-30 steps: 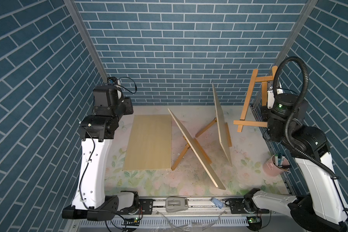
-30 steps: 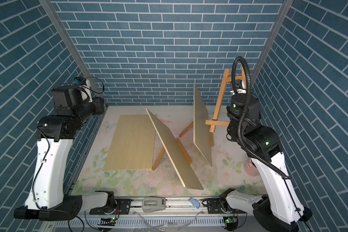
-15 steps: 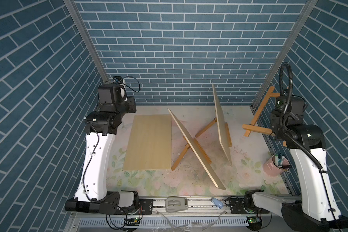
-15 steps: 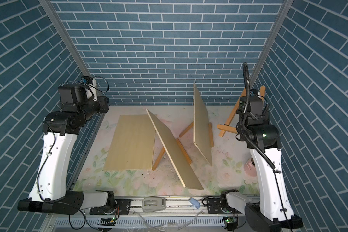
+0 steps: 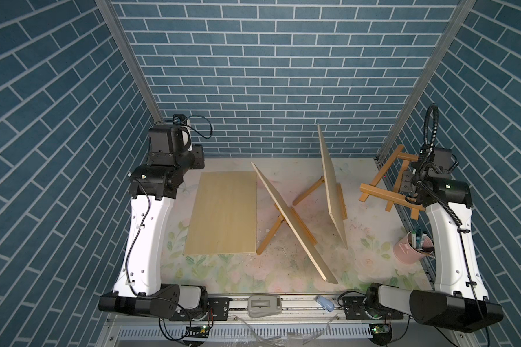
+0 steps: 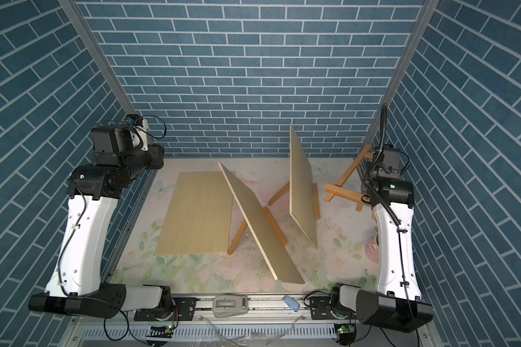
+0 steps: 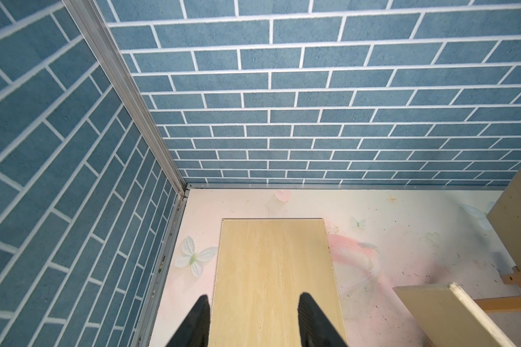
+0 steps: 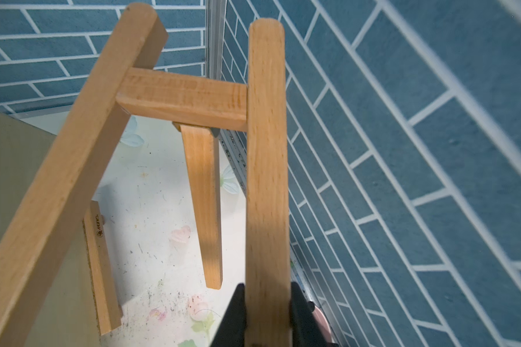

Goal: Disassemble the easel
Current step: Place the easel at the corner of the board.

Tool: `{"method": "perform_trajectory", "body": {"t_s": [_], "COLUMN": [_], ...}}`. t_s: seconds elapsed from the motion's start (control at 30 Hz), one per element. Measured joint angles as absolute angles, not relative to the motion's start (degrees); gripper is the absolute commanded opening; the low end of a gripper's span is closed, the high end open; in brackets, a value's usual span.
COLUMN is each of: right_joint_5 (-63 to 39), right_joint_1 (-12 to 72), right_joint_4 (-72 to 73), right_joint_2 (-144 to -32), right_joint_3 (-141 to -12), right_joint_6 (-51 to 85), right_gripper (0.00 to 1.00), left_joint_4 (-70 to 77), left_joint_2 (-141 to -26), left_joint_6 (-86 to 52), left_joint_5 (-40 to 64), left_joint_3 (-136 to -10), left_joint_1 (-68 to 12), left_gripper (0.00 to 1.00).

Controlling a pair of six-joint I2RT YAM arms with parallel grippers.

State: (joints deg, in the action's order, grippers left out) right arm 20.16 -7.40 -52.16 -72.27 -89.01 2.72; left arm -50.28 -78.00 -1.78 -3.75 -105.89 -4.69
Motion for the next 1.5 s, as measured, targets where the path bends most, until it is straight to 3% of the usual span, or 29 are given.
{"method": "perform_trajectory", "body": {"t_s": [0.5,1.5], "right_joint_5": [10.66,6.20], "right_joint_1": [-11.81,-12.67], "right_joint_4": [-43.79,-27.00], "right_joint_2": [-82.54,-107.92], "right_joint_3": [-85.47,-85.67], "right_joint_6": [2.39,-8.91], "right_gripper": [0.00,0.00], "left_joint_4": [-50.41,-53.30], "left_joint_2": [-80.38,-80.16], "left_joint_6": [-1.74,-2.83], "left_joint_5": [-3.53,-6.11], "left_joint_3": [-107.68,-108.64], "left_joint_1": [-4.69,-4.67], "left_gripper": [0.49,0.49]}}
